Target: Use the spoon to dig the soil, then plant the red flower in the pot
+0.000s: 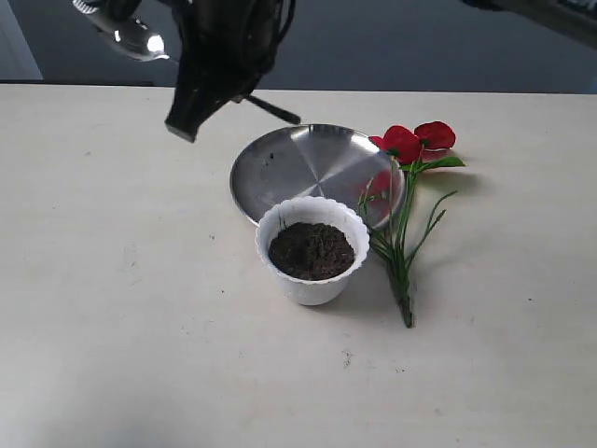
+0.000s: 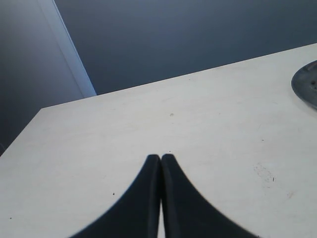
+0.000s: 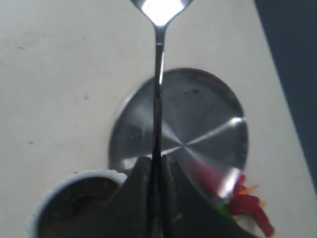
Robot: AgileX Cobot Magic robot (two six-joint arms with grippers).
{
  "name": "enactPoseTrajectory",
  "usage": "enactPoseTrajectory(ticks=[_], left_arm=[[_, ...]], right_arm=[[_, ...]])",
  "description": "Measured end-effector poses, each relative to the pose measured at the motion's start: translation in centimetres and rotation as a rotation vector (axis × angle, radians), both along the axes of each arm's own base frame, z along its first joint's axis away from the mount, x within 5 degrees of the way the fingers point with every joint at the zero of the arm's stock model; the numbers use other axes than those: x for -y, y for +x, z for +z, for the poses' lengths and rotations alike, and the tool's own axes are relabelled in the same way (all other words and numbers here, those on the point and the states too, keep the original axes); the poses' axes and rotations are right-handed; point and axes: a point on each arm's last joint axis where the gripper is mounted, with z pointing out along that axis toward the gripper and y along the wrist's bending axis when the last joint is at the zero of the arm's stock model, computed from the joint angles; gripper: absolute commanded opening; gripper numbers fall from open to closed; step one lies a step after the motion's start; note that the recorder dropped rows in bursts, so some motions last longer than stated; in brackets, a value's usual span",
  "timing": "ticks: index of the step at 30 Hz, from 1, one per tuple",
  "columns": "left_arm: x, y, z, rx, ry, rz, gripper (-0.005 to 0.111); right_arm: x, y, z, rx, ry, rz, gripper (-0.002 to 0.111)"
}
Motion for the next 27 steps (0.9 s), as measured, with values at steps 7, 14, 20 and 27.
enactPoseTrajectory(ticks=[7, 14, 20, 27], left_arm=[[0.0, 0.0, 0.0, 0.0, 0.0, 0.0, 0.0], [0.0, 0.0, 0.0, 0.0, 0.0, 0.0, 0.0], [0.0, 0.0, 0.0, 0.0, 0.0, 0.0, 0.0], [0.0, 0.0, 0.0, 0.0, 0.0, 0.0, 0.0]], right_arm=[[6.7, -1.8, -2.8, 0.082, -0.286, -0.029, -0.001], [14.3, -6.0, -6.2, 0.129, -0.536, 0.0, -0.001], [14.2, -7.6, -9.4, 0.199, -0.738, 0.172, -0.001], [13.0, -6.5, -11.4, 0.275, -0.869, 0.235, -0.001]])
